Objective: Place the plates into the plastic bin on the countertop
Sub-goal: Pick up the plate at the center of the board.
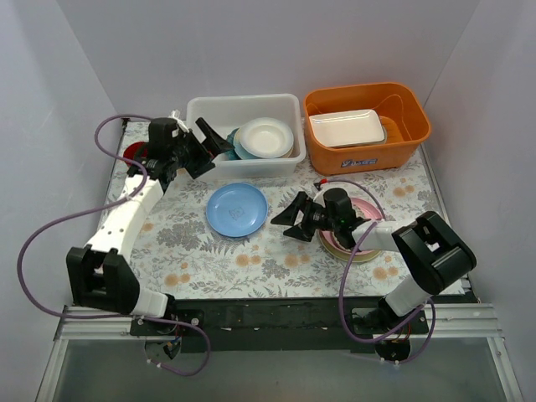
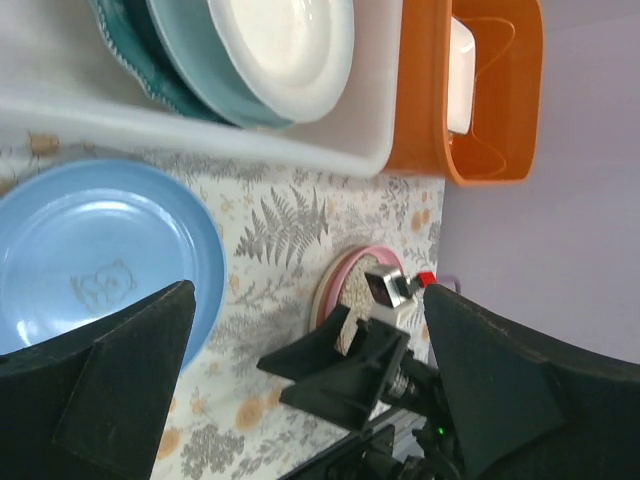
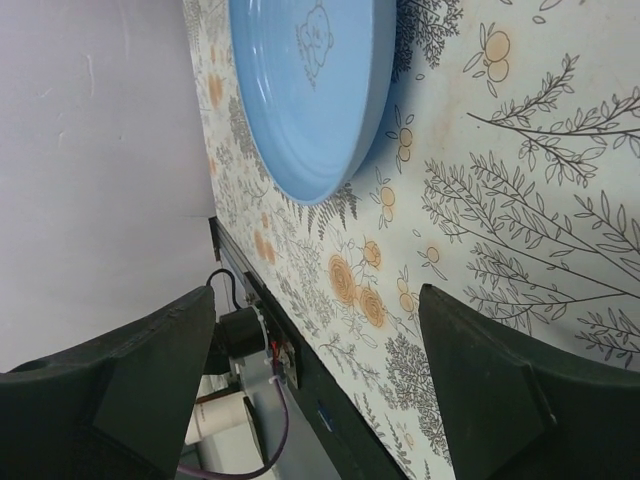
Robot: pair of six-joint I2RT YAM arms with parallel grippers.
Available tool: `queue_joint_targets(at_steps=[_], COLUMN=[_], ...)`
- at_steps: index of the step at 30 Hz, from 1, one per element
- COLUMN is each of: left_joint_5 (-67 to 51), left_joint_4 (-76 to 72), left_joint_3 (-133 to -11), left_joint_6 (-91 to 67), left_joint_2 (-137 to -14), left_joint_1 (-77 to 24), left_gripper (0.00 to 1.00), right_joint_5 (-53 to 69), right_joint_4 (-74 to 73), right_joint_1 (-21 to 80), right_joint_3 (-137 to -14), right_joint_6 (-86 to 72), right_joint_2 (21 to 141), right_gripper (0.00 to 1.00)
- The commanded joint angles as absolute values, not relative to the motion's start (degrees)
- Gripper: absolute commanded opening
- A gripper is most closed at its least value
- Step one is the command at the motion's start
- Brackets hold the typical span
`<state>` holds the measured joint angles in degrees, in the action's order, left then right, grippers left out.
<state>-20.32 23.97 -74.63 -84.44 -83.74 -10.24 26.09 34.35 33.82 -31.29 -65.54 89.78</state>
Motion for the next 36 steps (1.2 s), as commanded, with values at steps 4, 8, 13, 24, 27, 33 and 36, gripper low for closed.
queue_joint_targets(at_steps=[4,8,13,24,27,33,36], left_joint_5=[-22.9,-24.0,-27.0,-30.1,-29.8,-30.0,-30.6], left_joint_4=[27.4,27.6,29.2,30.1,30.5,31.5,31.7], left_joint_3=[-62.9,-58.1,-54.1,-48.1,-47.3,-46.5,-46.5], left_joint_6=[-84.4,-86.1,-87.8,-89.9,-90.3,-90.7,-90.7], left_joint_2=[-65.7,-59.4,-56.1,-49.2,-48.3,-46.6,-45.5], left_joint_1=[-10.2,-10.3,-10.3,-10.3,-10.3,-10.3,-10.3], left_gripper=[0.98,0.98,0.98,0.98,0.98,0.98,0.98], right_joint_5=[24.4,22.3,21.0,17.8,17.6,16.7,15.8], right_joint_4=[32.9,32.5,29.7,28.8,29.0,31.6,31.9], right_joint_1=[34.5,35.6,37.5,39.6,39.7,39.8,40.0], right_joint_3=[-34.4,-35.9,-39.4,-43.9,-45.8,-46.4,-46.2], right_joint_6=[-62.9,-62.7,-61.4,-62.9,-63.6,-67.2,-68.0], right_joint_2=[91.7,92.9,96.9,104.1,106.4,110.8,112.0], right_gripper=[0.87,0.84,0.81,0.69,0.64,0.45,0.45])
